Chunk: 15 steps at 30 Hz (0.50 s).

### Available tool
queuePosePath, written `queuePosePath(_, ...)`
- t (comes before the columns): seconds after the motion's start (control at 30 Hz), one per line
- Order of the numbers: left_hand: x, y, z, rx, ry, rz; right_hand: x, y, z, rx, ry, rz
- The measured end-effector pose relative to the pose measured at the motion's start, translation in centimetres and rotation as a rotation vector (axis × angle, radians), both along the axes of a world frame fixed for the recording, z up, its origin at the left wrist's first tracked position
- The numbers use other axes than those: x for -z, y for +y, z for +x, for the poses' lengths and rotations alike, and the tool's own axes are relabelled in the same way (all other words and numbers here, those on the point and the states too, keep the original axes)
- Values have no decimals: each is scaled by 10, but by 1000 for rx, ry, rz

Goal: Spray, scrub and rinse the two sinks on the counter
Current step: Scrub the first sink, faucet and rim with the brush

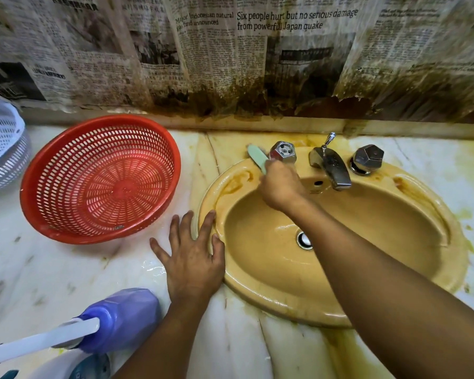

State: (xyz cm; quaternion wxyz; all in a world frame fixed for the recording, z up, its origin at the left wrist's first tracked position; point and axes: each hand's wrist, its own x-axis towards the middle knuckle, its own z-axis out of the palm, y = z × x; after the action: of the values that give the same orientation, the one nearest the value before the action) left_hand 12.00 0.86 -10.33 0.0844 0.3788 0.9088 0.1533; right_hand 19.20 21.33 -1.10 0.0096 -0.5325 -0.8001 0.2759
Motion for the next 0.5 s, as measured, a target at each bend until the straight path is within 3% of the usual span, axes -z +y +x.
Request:
queuePosePath(0.13, 1, 0, 0, 2, -3, -4, 4, 3, -22, 132, 91, -12)
queuePosePath(0.33, 2, 0, -1, 6, -3, -2, 7, -56, 13, 176, 142, -25)
queuePosePath(0.5, 2, 1, -1, -1, 7, 12, -1, -20, -27, 301, 220, -103)
